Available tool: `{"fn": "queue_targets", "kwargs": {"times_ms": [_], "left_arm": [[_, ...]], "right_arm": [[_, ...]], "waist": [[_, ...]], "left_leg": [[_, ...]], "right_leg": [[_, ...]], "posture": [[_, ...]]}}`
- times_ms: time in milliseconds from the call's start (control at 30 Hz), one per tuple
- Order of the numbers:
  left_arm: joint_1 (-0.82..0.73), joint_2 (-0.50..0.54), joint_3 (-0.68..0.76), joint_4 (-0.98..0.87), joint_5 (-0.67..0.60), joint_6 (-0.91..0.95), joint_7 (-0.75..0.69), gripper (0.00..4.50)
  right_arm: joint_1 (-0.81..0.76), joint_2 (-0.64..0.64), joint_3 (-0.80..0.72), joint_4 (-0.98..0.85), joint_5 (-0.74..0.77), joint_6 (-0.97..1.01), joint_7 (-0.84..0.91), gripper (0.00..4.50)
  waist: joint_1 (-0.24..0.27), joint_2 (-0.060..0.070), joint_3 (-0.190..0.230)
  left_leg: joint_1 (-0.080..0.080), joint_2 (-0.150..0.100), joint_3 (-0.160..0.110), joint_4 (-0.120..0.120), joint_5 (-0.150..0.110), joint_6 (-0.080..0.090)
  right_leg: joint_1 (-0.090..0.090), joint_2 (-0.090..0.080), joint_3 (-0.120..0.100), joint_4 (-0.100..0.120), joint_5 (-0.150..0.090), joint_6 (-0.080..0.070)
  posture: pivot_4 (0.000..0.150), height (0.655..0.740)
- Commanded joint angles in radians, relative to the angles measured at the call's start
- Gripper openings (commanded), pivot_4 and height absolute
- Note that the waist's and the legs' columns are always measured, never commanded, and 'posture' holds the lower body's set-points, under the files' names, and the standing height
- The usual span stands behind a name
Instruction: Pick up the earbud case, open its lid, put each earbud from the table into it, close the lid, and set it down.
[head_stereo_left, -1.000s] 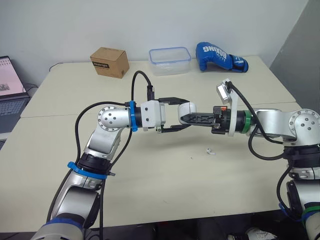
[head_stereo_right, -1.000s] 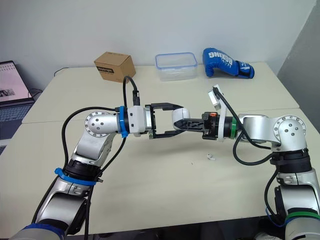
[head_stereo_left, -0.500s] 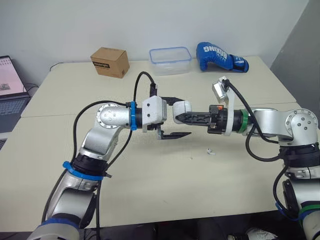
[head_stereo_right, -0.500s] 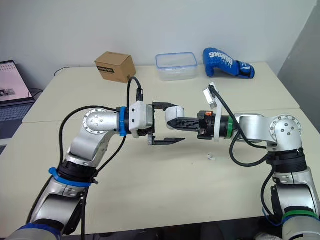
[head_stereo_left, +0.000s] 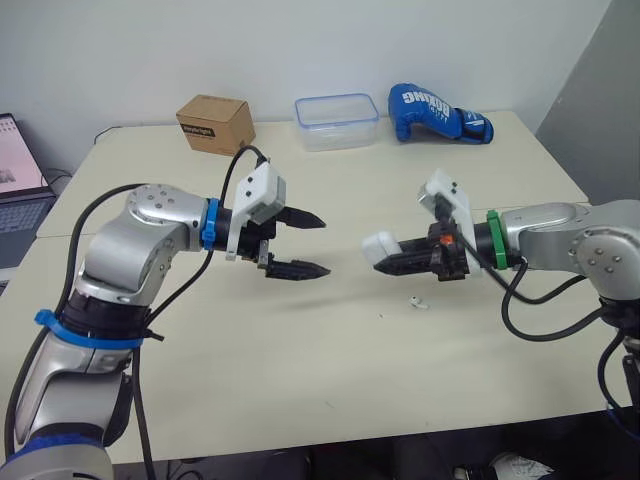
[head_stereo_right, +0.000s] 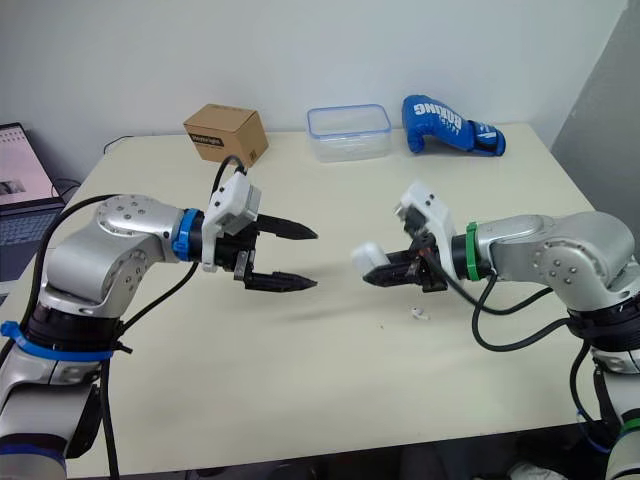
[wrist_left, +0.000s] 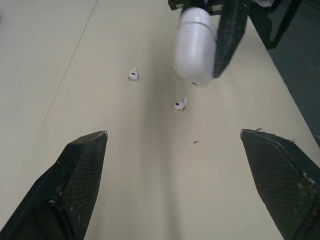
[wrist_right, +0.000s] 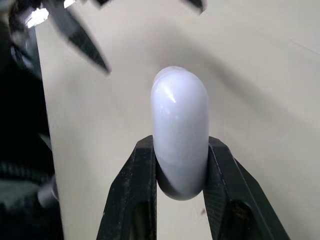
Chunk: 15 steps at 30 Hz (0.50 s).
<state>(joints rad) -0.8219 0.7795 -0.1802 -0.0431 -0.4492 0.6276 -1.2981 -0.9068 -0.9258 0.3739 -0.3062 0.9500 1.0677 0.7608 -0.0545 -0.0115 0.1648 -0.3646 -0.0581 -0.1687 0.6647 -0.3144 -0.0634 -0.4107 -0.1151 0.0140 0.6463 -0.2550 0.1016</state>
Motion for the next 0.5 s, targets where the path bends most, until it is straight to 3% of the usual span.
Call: {"fn": "queue_targets", "kwargs": {"times_ms": [33,167,333,433,500], "left_arm": [[-0.048,-0.007,-0.058,0.027,0.065,0.002,-0.003,4.45],[-0.066,-0.026,-0.075,0.056,0.073,-0.018,-0.039,4.45],[-0.063,-0.027,-0.081,0.057,0.075,-0.018,-0.08,4.45],[-0.063,-0.042,-0.074,0.057,0.073,-0.022,-0.08,3.86],[-0.066,-0.049,-0.078,0.056,0.078,-0.025,-0.08,3.23]], "right_arm": [[-0.063,-0.019,0.08,-0.054,-0.201,-0.103,0.129,0.82],[-0.093,-0.007,0.141,-0.046,-0.347,-0.134,0.194,0.82],[-0.083,0.011,0.138,-0.058,-0.412,-0.134,0.263,0.82],[-0.084,0.032,0.138,-0.058,-0.439,-0.123,0.286,0.82],[-0.084,0.043,0.138,-0.057,-0.455,-0.12,0.301,0.82]], "waist": [[-0.002,0.0,0.0],[-0.002,0.0,0.0],[-0.001,0.0,0.0],[-0.001,0.0,0.0],[-0.001,0.0,0.0]], "left_leg": [[0.0,0.0,0.0,0.0,0.0,0.0],[0.0,0.0,0.0,0.0,0.0,0.0],[-0.001,0.0,0.0,0.0,0.0,0.0],[-0.001,0.0,0.0,0.0,0.0,0.0],[-0.001,0.0,0.0,0.0,0.0,0.0]], "right_leg": [[0.0,0.0,0.0,0.0,0.0,0.0],[0.0,0.0,0.0,0.0,0.0,0.0],[-0.001,0.0,0.0,0.0,0.0,0.0],[-0.001,0.0,0.001,0.001,0.0,0.0],[-0.001,-0.001,0.0,0.001,0.0,0.0]], "posture": [[0.15,0.7307],[0.15,0.7307],[0.15,0.7307],[0.15,0.7307],[0.15,0.7307]]}}
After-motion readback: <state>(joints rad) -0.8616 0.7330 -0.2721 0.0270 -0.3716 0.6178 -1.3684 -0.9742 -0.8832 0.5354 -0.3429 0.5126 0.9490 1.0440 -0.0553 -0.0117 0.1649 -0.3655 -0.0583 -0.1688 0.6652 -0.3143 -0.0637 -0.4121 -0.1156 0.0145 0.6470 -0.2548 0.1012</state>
